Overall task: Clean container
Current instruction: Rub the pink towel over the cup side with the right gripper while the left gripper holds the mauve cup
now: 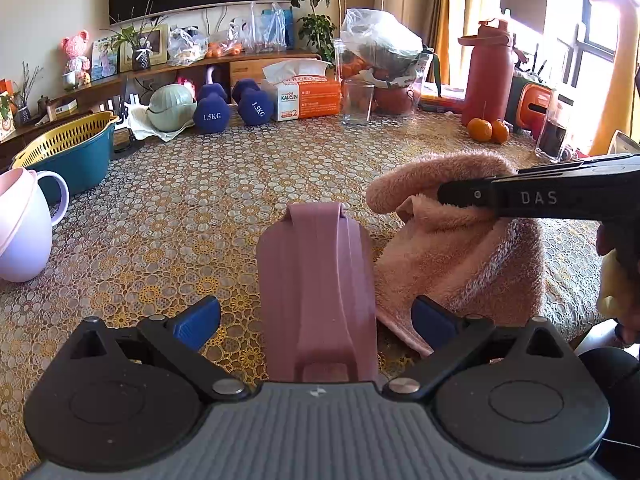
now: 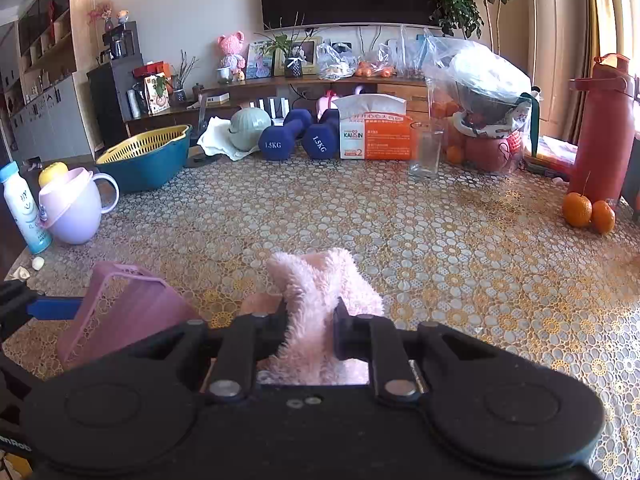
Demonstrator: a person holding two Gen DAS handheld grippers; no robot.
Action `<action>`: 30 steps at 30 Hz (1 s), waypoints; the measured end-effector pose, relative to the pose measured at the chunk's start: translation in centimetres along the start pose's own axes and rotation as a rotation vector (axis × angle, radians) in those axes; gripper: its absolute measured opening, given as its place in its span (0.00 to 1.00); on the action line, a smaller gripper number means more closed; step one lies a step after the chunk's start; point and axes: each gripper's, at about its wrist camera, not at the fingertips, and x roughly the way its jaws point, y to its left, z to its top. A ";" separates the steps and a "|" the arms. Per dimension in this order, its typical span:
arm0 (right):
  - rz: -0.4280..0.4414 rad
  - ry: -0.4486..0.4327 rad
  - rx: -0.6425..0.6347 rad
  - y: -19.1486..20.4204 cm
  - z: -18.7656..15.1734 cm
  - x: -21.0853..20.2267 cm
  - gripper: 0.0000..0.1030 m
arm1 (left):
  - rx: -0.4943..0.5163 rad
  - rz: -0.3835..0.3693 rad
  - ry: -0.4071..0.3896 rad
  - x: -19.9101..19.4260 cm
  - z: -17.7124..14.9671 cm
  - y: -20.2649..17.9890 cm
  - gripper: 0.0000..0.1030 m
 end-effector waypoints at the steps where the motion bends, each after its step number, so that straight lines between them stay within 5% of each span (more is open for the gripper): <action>1: 0.005 -0.007 0.002 -0.1 0.0 -0.3 0.12 | 0.003 -0.001 -0.001 -0.1 0.0 0.0 0.99; 8: 0.112 -0.092 -0.005 0.0 0.9 -4.7 0.11 | 0.011 -0.007 -0.005 -0.2 -0.1 0.0 0.94; 15: 0.305 -0.059 -0.121 3.1 0.5 -6.1 0.11 | 0.031 -0.010 0.009 0.0 -0.2 -0.2 0.62; 22: 0.406 0.031 -0.116 5.0 0.3 -3.0 0.11 | 0.110 0.007 -0.003 0.0 -0.6 -1.0 0.60; 30: 0.289 0.044 -0.085 3.1 -0.2 -0.1 0.10 | 0.181 0.027 -0.016 0.0 -0.8 -1.7 0.60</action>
